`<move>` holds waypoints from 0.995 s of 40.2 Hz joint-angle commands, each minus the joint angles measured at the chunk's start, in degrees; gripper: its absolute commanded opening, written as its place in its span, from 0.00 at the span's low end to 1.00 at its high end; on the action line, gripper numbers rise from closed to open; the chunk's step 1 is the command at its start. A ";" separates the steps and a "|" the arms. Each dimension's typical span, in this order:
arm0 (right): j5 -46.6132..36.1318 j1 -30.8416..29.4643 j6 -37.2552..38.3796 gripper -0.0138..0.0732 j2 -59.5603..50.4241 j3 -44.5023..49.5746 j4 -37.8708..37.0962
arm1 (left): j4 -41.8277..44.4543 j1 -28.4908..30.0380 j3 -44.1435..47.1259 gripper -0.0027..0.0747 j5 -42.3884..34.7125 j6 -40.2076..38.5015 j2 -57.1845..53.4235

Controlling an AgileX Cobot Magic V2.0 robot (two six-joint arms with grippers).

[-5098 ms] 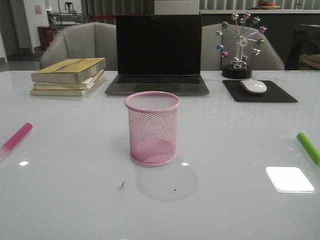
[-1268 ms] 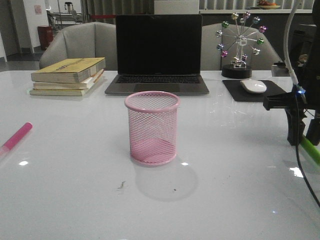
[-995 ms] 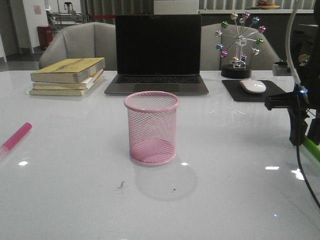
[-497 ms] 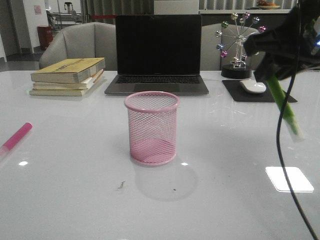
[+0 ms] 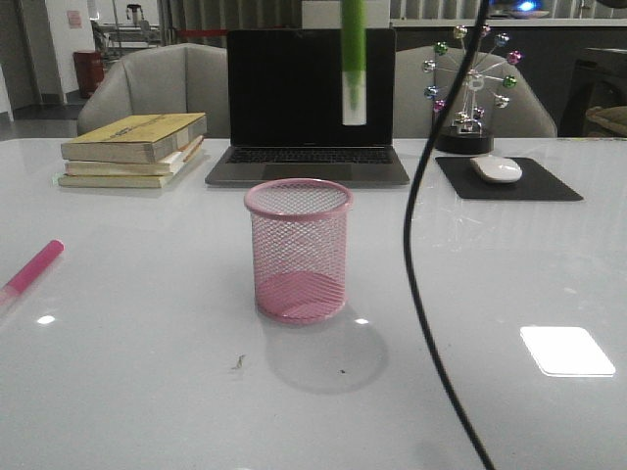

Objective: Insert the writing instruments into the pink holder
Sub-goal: 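Lift the green marker and carry it above the pink holder, then lower the green marker into the holder and open the right gripper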

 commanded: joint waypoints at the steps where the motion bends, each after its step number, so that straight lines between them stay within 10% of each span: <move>1: -14.20 -0.01 -0.45 0.24 2.36 -1.38 -0.29 | -0.61 -0.45 -1.55 0.22 -4.18 -0.07 0.37; 19: -20.94 -0.01 -0.45 0.26 17.58 -1.97 -0.33 | -0.61 -0.45 -1.55 0.15 -4.18 -0.07 0.37; 40: -8.57 -0.01 -0.45 0.70 15.58 -1.97 -0.33 | -0.61 -0.45 -1.55 0.15 -4.18 -0.07 0.37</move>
